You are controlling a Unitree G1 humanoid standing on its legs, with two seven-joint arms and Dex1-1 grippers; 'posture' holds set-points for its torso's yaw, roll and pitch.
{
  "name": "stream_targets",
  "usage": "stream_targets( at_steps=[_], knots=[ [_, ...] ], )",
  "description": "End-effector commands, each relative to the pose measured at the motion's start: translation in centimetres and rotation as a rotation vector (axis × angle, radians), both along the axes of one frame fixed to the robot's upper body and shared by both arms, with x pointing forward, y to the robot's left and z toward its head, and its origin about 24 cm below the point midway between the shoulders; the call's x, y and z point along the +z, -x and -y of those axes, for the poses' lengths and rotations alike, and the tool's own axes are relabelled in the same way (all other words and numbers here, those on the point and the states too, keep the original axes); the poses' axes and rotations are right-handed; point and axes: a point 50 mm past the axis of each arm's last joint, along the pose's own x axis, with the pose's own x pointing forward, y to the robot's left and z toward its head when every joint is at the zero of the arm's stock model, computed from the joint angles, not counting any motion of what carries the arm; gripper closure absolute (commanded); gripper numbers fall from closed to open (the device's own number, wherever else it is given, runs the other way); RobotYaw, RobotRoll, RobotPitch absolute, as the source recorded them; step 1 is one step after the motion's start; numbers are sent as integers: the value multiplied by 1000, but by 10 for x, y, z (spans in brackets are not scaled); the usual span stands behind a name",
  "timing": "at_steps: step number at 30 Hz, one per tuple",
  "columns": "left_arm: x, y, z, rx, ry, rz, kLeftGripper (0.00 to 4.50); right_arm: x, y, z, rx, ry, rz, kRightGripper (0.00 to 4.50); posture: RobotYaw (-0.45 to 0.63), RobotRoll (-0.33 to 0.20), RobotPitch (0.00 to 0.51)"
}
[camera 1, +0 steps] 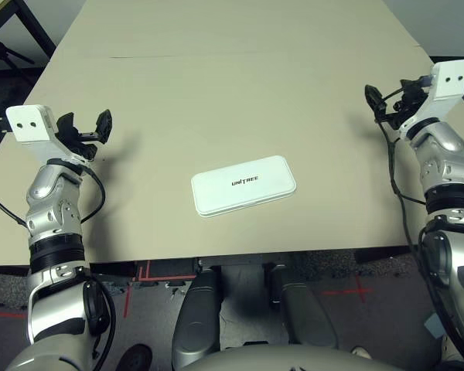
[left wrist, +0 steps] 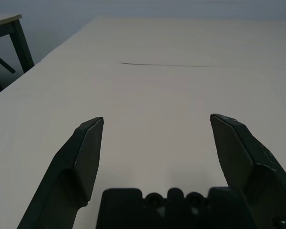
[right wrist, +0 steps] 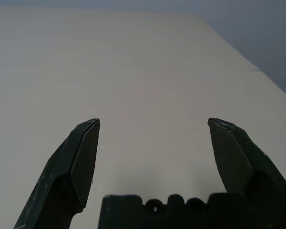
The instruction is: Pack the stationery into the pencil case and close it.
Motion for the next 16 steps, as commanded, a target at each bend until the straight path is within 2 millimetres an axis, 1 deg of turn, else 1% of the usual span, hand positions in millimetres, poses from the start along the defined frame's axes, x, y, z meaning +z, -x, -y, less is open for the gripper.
stream_targets(
  at_steps=[1,6,10,16],
  knots=[
    [-1,1,-9,43,-5,3,10,-1,3,14,-76,-31,3,0,61,0,190],
    [-3,-2,-9,51,-5,2,10,-5,3,13,-83,-29,0,0,51,0,202],
    [-4,-4,-3,22,-29,-5,10,-8,2,10,-69,-33,-4,0,51,0,205],
    [-3,-7,0,8,-34,-7,10,-11,2,9,-64,-35,-3,0,46,0,205]
  ],
)
